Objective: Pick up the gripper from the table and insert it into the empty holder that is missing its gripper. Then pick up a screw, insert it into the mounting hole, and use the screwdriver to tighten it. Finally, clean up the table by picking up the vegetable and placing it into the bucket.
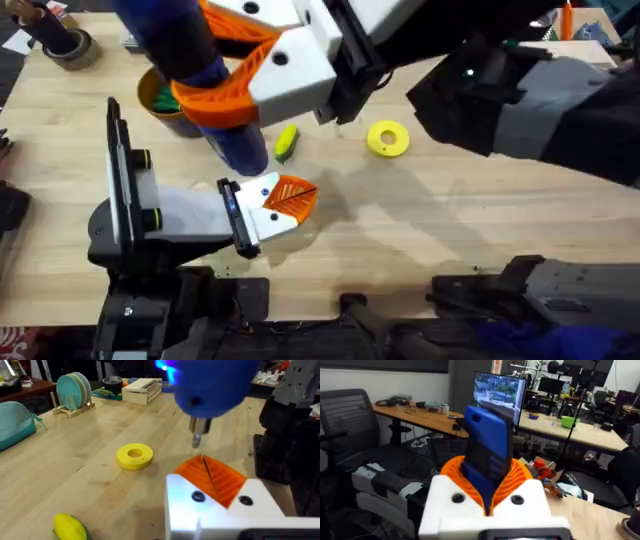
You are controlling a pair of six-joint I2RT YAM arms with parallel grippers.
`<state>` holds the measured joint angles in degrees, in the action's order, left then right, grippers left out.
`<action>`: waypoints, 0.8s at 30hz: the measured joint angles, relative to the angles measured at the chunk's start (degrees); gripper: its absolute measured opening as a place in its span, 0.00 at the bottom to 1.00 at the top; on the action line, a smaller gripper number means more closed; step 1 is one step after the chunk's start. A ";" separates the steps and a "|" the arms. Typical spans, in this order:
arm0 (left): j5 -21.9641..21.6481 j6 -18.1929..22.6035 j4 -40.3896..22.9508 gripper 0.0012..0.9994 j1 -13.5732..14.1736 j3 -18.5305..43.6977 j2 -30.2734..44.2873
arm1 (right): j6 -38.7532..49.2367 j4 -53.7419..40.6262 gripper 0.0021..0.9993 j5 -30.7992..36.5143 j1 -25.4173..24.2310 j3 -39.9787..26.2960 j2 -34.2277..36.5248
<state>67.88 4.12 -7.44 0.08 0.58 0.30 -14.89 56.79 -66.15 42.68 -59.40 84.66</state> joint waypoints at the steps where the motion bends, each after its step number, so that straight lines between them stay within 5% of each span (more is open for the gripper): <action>1: 0.00 0.00 0.00 0.01 0.00 0.00 0.00 | 0.25 -0.04 0.02 0.01 0.00 0.02 0.00; 24: 0.00 0.00 0.00 0.01 0.00 0.02 0.02 | 3.80 0.22 0.02 0.18 1.31 5.33 0.00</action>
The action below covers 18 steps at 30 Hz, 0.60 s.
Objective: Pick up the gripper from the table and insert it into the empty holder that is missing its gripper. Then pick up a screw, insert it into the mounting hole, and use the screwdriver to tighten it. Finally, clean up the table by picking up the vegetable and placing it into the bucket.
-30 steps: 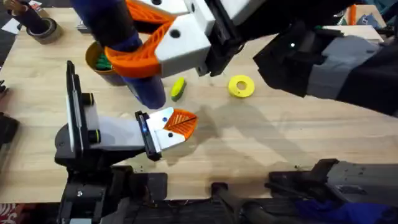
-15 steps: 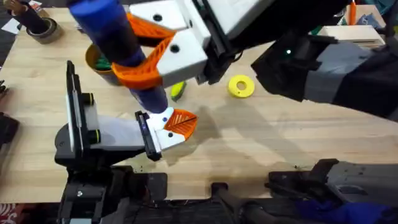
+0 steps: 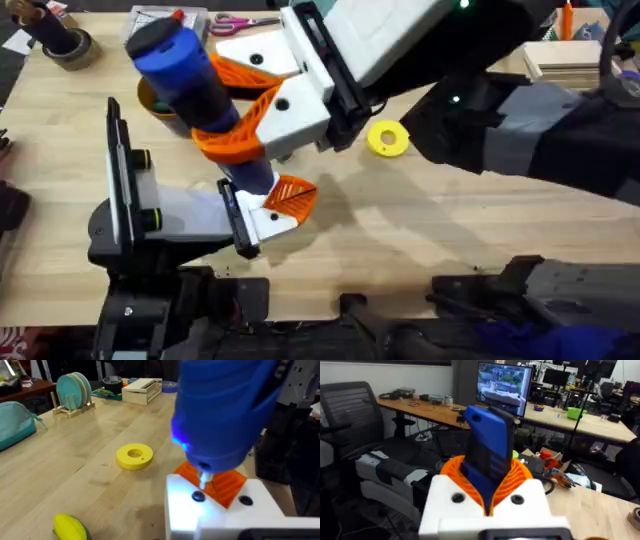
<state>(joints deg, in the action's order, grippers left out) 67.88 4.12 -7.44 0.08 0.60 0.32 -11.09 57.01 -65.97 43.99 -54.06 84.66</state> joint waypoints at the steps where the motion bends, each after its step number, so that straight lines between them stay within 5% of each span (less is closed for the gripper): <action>1: 0.01 0.00 0.00 0.01 0.00 -0.02 -0.01 | 0.07 0.05 0.02 0.19 0.00 0.14 0.00; 18: 0.00 0.00 0.00 0.01 0.00 -0.02 0.00 | 0.48 0.00 0.02 1.16 0.04 1.09 0.00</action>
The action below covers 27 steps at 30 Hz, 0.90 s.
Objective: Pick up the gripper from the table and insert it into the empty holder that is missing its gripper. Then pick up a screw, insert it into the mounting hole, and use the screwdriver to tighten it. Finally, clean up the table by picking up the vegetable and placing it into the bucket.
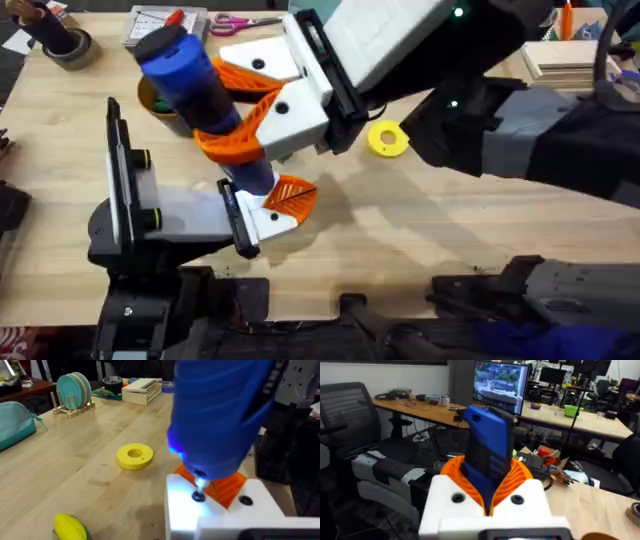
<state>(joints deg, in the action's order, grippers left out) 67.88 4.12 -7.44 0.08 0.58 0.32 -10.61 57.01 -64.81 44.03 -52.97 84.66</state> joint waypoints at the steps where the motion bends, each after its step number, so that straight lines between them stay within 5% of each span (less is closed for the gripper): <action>1: 0.00 0.00 0.00 0.01 0.00 0.00 -0.02 | 0.00 0.02 0.02 0.11 0.00 0.00 0.00; 27: 0.00 0.00 0.00 0.01 0.00 0.00 0.00 | 0.63 0.02 0.02 0.52 0.70 0.00 0.00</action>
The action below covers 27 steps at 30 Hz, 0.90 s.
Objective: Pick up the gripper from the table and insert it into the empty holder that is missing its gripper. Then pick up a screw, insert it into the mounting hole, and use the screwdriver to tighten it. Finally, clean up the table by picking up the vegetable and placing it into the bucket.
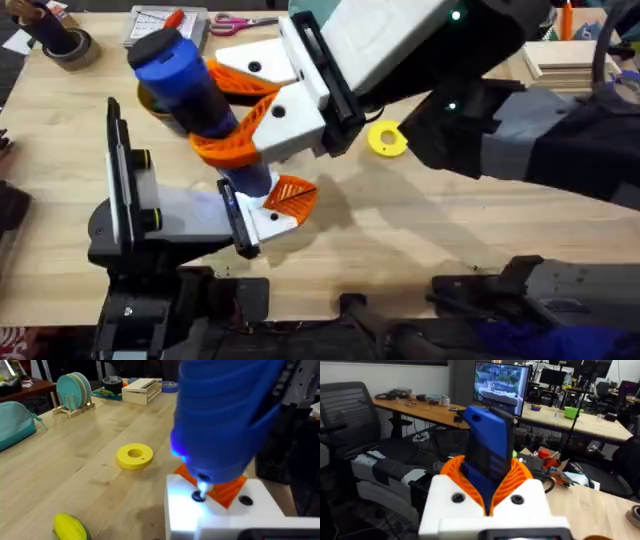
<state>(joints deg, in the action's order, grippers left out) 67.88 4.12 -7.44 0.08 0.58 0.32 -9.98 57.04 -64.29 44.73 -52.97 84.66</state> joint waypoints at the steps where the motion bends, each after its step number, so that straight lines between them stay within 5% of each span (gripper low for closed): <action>1: 0.00 0.00 0.00 0.01 0.00 0.00 0.00 | 0.03 0.00 0.02 0.00 0.00 0.00 0.00; 27: 0.00 0.00 0.00 0.01 0.00 0.02 0.00 | 0.20 -1.01 0.02 -0.09 -0.39 0.00 0.00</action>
<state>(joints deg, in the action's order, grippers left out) 67.88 4.12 -7.44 0.08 0.60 0.32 -9.78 56.03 -64.38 44.34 -52.97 84.66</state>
